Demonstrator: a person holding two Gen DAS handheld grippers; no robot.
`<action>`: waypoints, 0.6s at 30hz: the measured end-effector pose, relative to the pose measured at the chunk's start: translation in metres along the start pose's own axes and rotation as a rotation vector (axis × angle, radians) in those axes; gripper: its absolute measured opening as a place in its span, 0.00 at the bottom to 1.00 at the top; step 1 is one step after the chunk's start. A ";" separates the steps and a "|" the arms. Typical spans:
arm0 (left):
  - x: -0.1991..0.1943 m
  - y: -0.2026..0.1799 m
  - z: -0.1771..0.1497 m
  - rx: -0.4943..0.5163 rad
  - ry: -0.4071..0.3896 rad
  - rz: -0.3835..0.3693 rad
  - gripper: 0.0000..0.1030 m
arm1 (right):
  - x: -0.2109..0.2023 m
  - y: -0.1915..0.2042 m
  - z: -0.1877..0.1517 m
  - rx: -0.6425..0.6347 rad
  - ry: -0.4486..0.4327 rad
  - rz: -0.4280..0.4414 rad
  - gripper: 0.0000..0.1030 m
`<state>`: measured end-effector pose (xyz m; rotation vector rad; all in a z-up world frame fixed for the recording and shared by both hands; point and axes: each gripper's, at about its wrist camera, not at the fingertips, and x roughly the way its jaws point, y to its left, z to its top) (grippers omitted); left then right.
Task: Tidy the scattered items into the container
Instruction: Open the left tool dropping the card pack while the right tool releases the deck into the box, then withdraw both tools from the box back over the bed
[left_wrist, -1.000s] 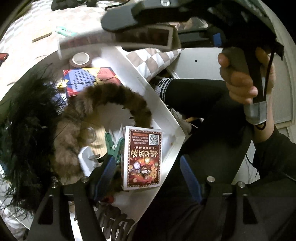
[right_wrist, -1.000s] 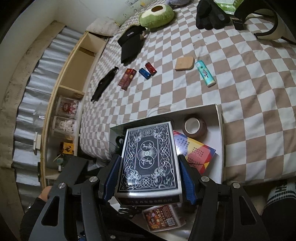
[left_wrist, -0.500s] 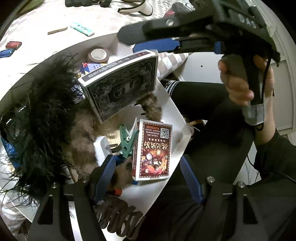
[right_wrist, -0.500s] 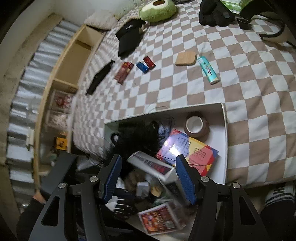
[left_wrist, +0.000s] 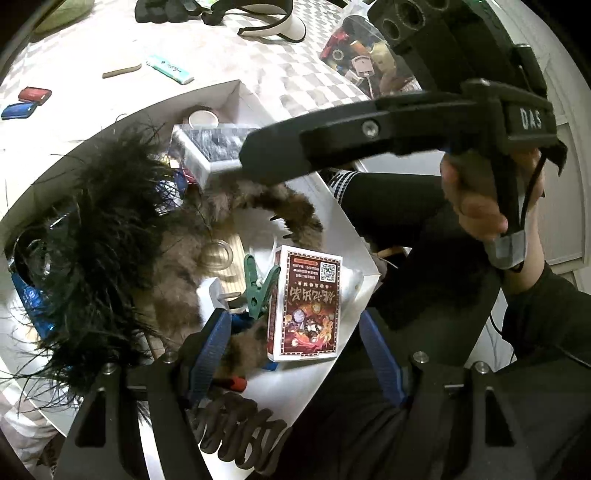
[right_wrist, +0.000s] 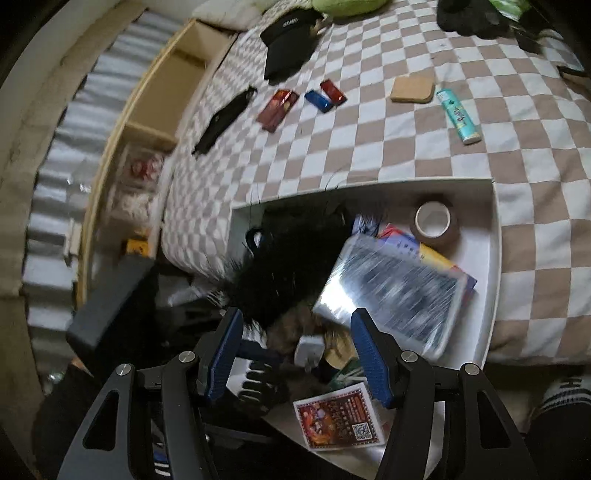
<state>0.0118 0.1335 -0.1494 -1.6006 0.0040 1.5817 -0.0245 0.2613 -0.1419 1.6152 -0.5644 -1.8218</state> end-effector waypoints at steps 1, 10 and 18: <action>0.000 0.000 0.000 0.000 0.000 0.000 0.70 | 0.001 0.002 -0.001 -0.007 0.002 -0.008 0.60; -0.004 -0.002 -0.001 0.006 -0.005 0.011 0.70 | -0.013 -0.008 0.004 0.043 -0.052 -0.012 0.60; -0.009 -0.004 -0.005 0.010 -0.015 0.028 0.70 | -0.013 -0.011 0.007 0.058 -0.049 -0.017 0.60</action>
